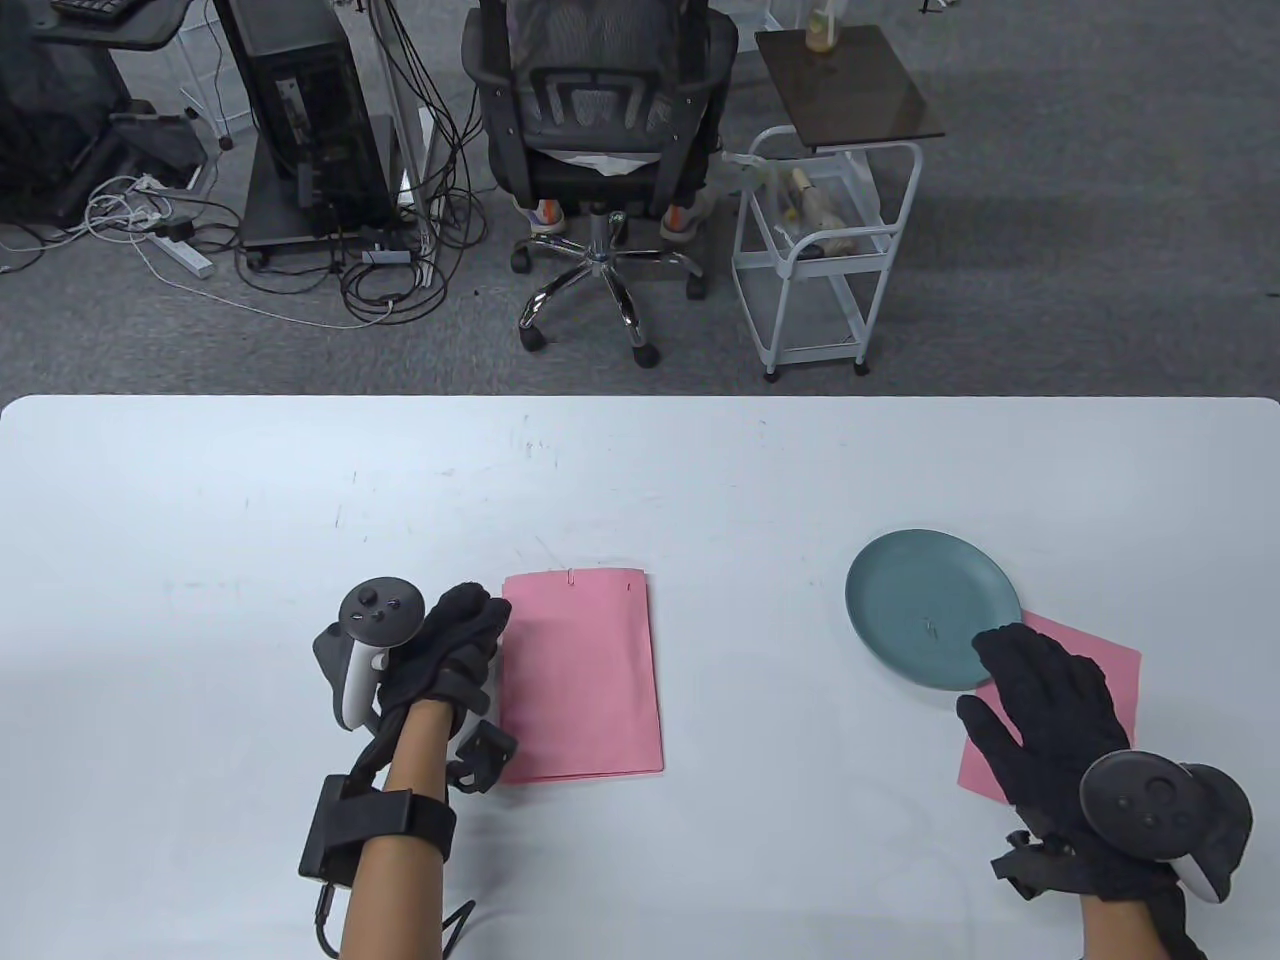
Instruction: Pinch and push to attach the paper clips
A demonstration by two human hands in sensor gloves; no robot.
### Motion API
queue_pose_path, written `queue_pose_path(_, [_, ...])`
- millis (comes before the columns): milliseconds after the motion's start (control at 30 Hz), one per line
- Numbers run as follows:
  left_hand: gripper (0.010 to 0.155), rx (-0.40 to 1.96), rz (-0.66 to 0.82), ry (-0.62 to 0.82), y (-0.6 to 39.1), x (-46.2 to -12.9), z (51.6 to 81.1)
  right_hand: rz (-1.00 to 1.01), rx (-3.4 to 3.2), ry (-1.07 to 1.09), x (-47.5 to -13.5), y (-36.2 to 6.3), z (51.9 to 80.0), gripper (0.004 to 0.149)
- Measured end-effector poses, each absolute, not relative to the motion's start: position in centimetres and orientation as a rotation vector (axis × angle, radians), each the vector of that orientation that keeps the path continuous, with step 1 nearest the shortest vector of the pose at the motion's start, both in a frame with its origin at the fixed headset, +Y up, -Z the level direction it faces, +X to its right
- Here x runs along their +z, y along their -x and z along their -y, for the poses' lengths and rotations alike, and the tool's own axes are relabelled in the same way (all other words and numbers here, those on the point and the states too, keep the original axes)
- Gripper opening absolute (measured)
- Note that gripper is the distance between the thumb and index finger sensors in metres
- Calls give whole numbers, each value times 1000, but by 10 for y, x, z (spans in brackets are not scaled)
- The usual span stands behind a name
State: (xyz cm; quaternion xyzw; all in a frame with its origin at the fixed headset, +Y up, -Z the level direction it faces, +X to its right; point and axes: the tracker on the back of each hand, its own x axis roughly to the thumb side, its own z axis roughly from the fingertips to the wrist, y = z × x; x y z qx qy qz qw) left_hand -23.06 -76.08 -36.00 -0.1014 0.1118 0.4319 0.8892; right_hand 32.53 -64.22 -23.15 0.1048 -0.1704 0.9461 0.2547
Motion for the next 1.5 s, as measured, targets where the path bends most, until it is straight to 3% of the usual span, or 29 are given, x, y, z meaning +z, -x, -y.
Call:
queue_pose_path(133, [64,756,-181,179,228,-355,745,479,2539,-186,-232,-340,641,64])
queue_pose_path(433, [69,218,186,29,165,-311,690,405,2480,203,-245,-389,659,66])
queue_pose_path(633, [71,141,308,-112,128,-269,680,256,2347,472,-255,-426,686,67])
queue_pose_path(933, [72,268,303,-97,135,-250,693,99,2314,716,-266,-448,710,64])
queue_pose_path(1200, [72,182,300,-82,133,-238,699,-110,2452,934,-267,-447,728,69])
queue_pose_path(1500, [71,115,307,-54,127,-237,703,-251,2553,914,-275,-432,742,78])
